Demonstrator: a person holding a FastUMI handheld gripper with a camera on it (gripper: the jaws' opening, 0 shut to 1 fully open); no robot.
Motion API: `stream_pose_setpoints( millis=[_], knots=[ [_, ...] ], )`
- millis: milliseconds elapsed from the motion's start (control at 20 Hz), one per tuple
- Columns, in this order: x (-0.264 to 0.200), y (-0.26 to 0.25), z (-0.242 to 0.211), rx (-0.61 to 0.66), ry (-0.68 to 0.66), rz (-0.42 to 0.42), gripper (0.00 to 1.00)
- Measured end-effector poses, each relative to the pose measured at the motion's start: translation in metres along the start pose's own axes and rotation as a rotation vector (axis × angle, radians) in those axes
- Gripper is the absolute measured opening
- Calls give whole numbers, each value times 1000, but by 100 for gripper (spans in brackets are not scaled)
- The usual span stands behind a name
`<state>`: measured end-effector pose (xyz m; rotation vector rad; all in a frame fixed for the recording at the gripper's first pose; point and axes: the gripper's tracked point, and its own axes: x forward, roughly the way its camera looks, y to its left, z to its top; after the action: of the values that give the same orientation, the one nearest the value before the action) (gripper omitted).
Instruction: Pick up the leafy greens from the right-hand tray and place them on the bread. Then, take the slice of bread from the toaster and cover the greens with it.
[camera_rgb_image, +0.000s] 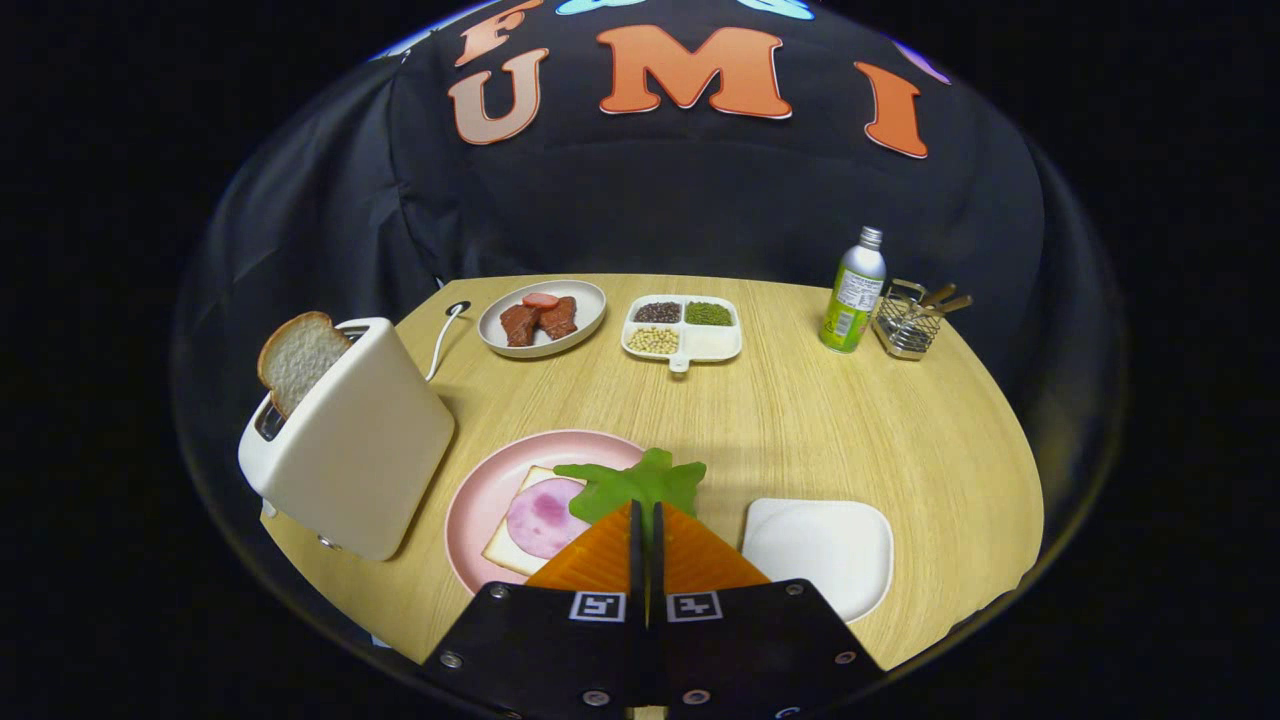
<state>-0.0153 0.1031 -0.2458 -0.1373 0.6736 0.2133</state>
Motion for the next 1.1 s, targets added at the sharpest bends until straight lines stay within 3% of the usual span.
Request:
stream_pose_setpoints(
  millis=[500,1100],
  knots=[
    [12,43,-8,-50,39,74,1],
    [29,52,-27,-80,103,52,5]
  ],
)
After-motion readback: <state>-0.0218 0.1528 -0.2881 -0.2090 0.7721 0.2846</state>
